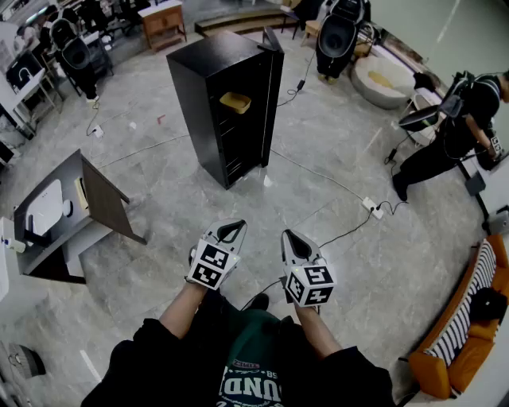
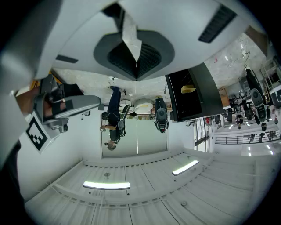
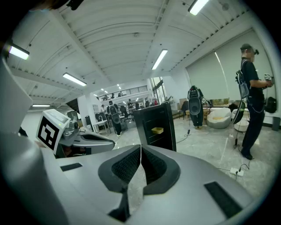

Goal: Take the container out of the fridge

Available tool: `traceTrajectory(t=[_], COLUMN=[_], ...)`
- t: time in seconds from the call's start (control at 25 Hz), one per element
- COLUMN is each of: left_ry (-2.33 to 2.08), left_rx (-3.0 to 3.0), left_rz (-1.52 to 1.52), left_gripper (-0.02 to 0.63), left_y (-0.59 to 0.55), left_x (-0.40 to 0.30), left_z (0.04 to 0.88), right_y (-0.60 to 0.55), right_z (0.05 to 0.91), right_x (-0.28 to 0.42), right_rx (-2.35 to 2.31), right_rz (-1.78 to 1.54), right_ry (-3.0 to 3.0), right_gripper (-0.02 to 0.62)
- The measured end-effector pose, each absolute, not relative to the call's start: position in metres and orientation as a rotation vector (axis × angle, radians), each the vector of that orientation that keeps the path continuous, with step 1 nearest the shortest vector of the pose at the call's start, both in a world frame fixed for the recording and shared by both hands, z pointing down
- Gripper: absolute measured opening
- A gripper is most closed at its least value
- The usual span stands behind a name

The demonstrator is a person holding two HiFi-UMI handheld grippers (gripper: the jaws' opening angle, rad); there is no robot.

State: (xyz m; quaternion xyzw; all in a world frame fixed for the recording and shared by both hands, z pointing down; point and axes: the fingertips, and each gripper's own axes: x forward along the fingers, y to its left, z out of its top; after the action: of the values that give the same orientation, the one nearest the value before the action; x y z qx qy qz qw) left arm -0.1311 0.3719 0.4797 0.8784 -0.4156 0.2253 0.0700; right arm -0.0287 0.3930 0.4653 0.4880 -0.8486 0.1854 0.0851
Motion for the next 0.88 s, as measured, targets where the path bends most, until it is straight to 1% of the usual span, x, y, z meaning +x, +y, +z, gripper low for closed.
traceTrajectory(t=[0.88], left_ry=[-1.223], left_rx=[2.650], left_rz=[0.708], left_gripper=[0.014], left_y=[0.377], left_x=[-0.119], left_z=[0.481], right_y=[0.402], right_z=[0.473], right_x=[-0.030], right_rx=[1.388], right_rz=[0.571], right_ry=[-2.525], right_gripper=[0.035])
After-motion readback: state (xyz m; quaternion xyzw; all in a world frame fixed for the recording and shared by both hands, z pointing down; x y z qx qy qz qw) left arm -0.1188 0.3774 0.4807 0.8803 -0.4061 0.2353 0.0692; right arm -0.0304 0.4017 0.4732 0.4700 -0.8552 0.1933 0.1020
